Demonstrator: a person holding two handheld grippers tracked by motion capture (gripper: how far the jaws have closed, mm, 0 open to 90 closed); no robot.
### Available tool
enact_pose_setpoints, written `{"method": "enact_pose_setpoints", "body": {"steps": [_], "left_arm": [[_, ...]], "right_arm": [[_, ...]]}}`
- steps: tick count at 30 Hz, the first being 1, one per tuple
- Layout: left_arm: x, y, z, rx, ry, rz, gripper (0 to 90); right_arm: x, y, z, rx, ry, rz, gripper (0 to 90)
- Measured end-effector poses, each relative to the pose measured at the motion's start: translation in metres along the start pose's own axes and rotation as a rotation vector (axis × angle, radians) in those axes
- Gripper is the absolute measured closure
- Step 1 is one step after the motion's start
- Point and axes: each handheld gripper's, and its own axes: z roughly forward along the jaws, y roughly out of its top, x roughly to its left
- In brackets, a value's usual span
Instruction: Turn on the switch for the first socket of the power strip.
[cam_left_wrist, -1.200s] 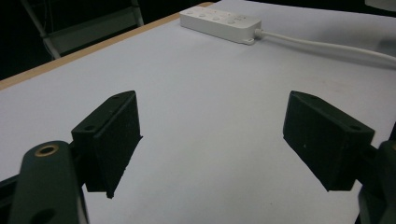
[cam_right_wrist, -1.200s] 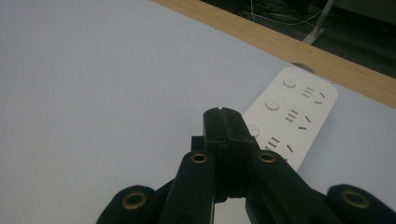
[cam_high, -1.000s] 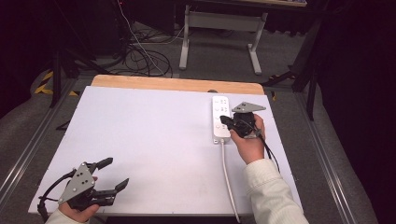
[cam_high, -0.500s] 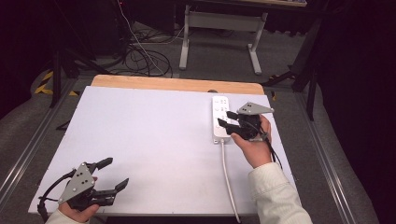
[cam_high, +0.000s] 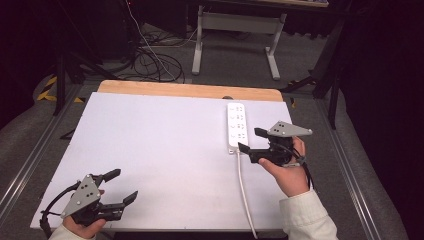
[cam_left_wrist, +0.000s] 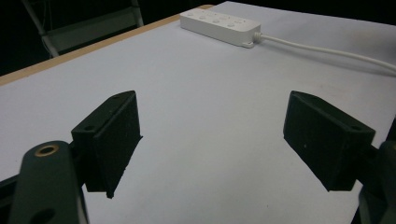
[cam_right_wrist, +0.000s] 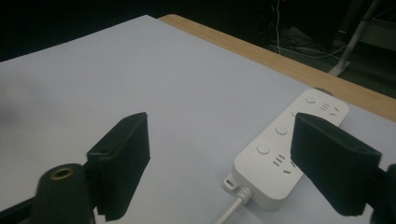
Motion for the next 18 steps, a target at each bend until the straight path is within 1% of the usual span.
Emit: {"method": "enact_pose_setpoints", "body": {"steps": [1, 2, 4, 6, 9, 11, 12, 15, 18], "left_arm": [[0.0, 0.0, 0.0, 0.0, 0.001, 0.0, 19.6], [0.0, 0.0, 0.0, 0.0, 0.001, -0.001, 19.6], [0.0, 0.0, 0.0, 0.0, 0.002, 0.0, 19.6], [0.0, 0.0, 0.0, 0.001, 0.003, -0.002, 19.6], [0.0, 0.0, 0.0, 0.002, 0.004, 0.0, 19.5], [0.0, 0.0, 0.0, 0.002, 0.002, -0.003, 19.6], [0.0, 0.0, 0.0, 0.002, 0.002, -0.003, 19.6], [-0.001, 0.0, 0.0, 0.006, 0.001, -0.002, 19.7], [-0.001, 0.0, 0.0, 0.008, 0.003, 0.002, 19.7]], "right_arm": [[0.001, -0.002, -0.003, 0.001, 0.009, -0.001, 18.2], [0.004, -0.005, -0.009, 0.009, 0.029, -0.018, 16.0], [0.005, -0.007, -0.012, 0.009, 0.033, -0.022, 15.3], [0.011, -0.014, -0.021, -0.004, 0.055, -0.028, 13.7], [0.015, -0.019, -0.026, -0.011, 0.067, -0.039, 12.3], [0.019, -0.028, -0.033, -0.016, 0.096, -0.052, 10.7], [0.019, -0.028, -0.033, -0.016, 0.096, -0.052, 10.7], [0.022, -0.037, -0.038, -0.028, 0.124, -0.057, 9.9], [0.024, -0.046, -0.042, -0.033, 0.141, -0.058, 9.3]]}}
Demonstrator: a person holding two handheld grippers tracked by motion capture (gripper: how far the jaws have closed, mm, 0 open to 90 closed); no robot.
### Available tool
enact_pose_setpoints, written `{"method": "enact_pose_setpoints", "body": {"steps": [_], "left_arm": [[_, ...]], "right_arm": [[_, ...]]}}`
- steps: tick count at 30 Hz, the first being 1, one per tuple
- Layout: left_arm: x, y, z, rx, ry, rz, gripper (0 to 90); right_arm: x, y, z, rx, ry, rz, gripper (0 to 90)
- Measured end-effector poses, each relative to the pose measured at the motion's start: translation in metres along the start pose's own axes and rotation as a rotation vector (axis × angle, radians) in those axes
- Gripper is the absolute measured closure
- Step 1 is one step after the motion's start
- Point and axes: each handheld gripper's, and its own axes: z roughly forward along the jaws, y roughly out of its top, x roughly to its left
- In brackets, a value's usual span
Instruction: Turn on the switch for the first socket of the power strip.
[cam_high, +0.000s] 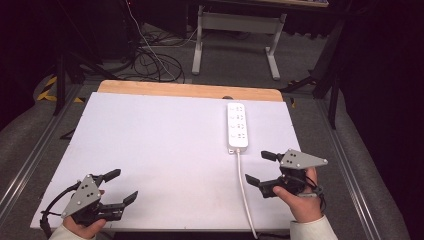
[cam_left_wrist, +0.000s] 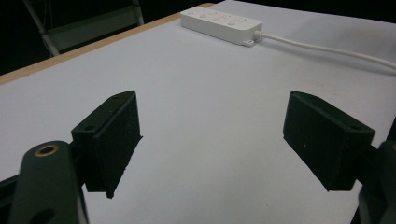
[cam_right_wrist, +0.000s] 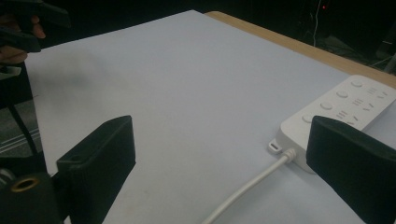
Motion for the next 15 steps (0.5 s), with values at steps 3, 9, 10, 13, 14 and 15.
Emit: {"method": "enact_pose_setpoints", "body": {"steps": [3, 9, 10, 13, 14, 15], "left_arm": [[0.0, 0.0, 0.0, -0.002, 0.004, 0.003, 19.7], [0.0, 0.0, 0.0, -0.006, -0.004, 0.002, 19.4], [0.0, -0.001, 0.0, -0.006, -0.004, -0.001, 19.4], [0.0, -0.001, 0.0, -0.008, 0.001, 0.0, 19.2], [0.0, -0.001, 0.0, -0.009, 0.004, 0.001, 19.1], [0.0, -0.001, 0.0, -0.007, 0.004, -0.001, 19.1]], "right_arm": [[0.001, -0.009, -0.003, 0.007, 0.01, 0.019, 9.4], [0.001, -0.03, -0.004, 0.022, 0.058, 0.062, 10.5], [0.001, -0.033, -0.004, 0.026, 0.055, 0.059, 10.5], [0.001, -0.042, -0.002, 0.033, 0.05, 0.049, 10.5], [0.002, -0.045, -0.002, 0.035, 0.047, 0.046, 10.4], [0.002, -0.048, -0.001, 0.04, 0.042, 0.042, 10.2]]}}
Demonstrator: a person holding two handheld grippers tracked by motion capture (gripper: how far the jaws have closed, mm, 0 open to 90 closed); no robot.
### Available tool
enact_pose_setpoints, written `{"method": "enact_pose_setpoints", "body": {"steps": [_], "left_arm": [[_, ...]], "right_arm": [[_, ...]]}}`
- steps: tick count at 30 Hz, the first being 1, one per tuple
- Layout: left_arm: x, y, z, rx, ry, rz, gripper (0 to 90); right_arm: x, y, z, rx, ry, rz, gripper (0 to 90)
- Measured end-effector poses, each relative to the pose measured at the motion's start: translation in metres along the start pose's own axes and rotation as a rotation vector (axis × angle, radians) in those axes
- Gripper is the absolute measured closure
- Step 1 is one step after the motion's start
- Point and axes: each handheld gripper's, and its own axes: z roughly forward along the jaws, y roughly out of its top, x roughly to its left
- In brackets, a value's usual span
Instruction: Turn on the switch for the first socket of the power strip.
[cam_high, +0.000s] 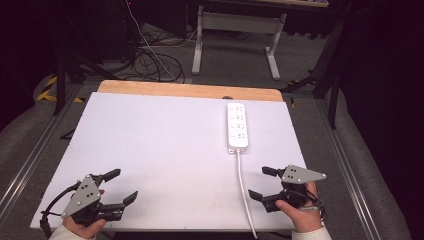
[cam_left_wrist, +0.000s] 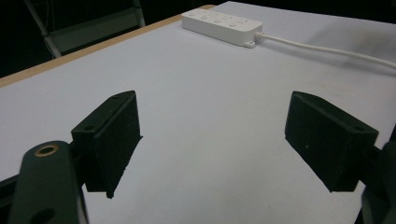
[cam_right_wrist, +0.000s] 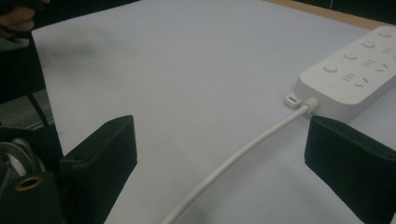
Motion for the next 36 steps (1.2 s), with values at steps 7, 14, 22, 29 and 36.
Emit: {"method": "enact_pose_setpoints", "body": {"steps": [7, 14, 22, 29, 36], "left_arm": [[0.002, -0.001, 0.001, -0.004, -0.009, -0.012, 18.8], [0.001, -0.002, 0.004, 0.004, -0.003, 0.01, 18.1], [0.004, -0.003, 0.005, 0.021, -0.002, -0.021, 18.4], [0.004, -0.003, 0.006, 0.021, 0.013, -0.009, 18.1], [0.004, -0.004, 0.005, 0.019, 0.026, 0.003, 18.0]], "right_arm": [[0.006, -0.018, 0.005, 0.015, 0.024, -0.008, 9.9], [0.006, -0.036, 0.009, 0.051, 0.022, 0.007, 10.5], [0.004, -0.042, 0.01, 0.066, -0.037, -0.015, 13.1], [0.002, -0.042, 0.007, 0.054, -0.056, -0.013, 15.7], [0.003, -0.041, 0.006, 0.069, -0.054, -0.028, 18.4]]}}
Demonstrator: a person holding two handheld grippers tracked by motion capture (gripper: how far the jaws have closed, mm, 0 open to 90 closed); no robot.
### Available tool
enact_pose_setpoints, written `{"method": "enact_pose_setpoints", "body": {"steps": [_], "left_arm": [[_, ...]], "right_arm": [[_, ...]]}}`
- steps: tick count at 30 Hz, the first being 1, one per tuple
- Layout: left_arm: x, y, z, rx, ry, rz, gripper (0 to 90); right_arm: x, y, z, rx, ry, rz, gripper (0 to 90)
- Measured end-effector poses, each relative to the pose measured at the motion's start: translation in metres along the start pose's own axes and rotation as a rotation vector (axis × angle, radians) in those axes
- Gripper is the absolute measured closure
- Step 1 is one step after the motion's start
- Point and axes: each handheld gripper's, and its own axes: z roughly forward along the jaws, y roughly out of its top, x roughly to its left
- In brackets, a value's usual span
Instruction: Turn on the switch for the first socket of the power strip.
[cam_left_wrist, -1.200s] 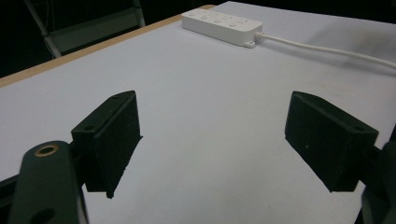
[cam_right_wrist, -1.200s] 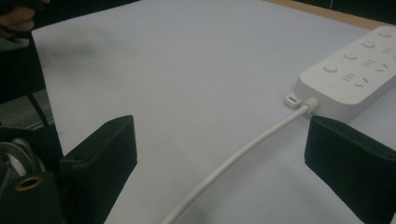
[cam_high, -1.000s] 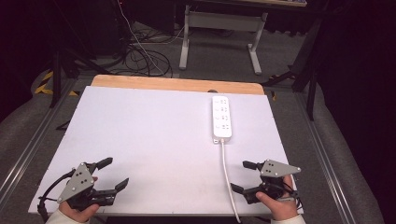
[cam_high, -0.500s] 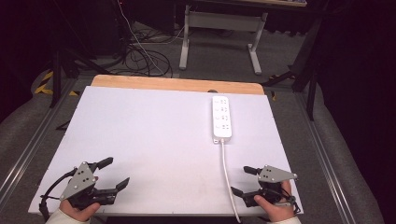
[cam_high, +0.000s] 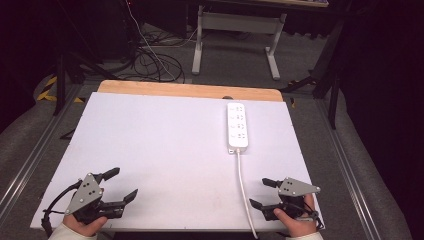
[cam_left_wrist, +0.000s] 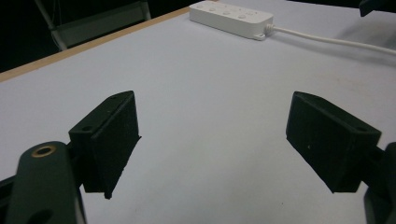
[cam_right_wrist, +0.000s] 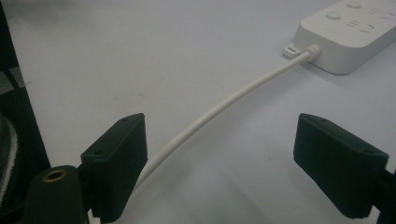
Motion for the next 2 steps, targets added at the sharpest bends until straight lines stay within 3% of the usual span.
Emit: {"method": "enact_pose_setpoints", "body": {"steps": [2], "left_arm": [[0.0005, 0.0001, -0.0001, 0.004, -0.004, -0.002, 18.1]], "right_arm": [[0.001, 0.0012, -0.0003, -0.009, 0.008, 0.002, 18.4]]}}
